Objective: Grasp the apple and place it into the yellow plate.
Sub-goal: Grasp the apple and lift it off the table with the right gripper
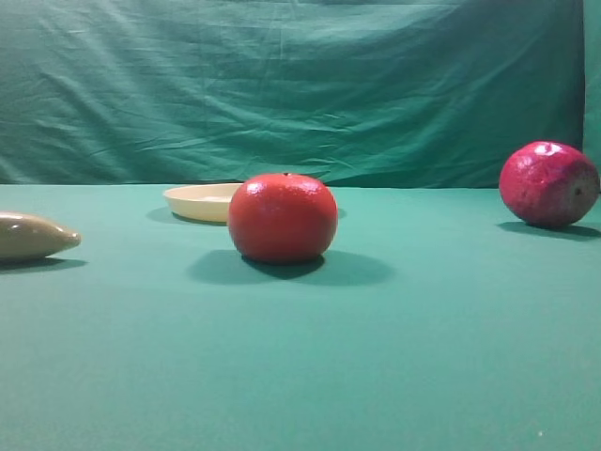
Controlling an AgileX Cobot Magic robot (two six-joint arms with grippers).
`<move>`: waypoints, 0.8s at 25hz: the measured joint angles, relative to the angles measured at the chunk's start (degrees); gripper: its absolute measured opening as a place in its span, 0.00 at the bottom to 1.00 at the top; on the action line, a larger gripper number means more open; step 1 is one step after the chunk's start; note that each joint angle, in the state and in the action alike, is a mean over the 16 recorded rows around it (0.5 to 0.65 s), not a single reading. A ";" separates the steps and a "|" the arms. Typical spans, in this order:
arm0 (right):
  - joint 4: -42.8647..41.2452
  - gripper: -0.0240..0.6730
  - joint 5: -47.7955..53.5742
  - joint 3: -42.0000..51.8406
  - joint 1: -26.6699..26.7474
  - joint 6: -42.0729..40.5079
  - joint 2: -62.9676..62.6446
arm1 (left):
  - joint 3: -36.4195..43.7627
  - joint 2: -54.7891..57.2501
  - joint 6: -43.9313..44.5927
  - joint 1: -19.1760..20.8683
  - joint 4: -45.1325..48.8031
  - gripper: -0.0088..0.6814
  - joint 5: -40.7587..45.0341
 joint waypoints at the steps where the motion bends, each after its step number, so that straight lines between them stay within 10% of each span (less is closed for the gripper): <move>1: 0.44 0.03 -0.42 -0.94 0.00 0.15 0.97 | 0.00 0.00 0.00 0.00 0.00 0.24 0.00; 20: 1.79 0.03 12.49 -35.27 0.00 -6.62 45.88 | 0.00 0.00 0.00 0.00 0.00 0.24 0.00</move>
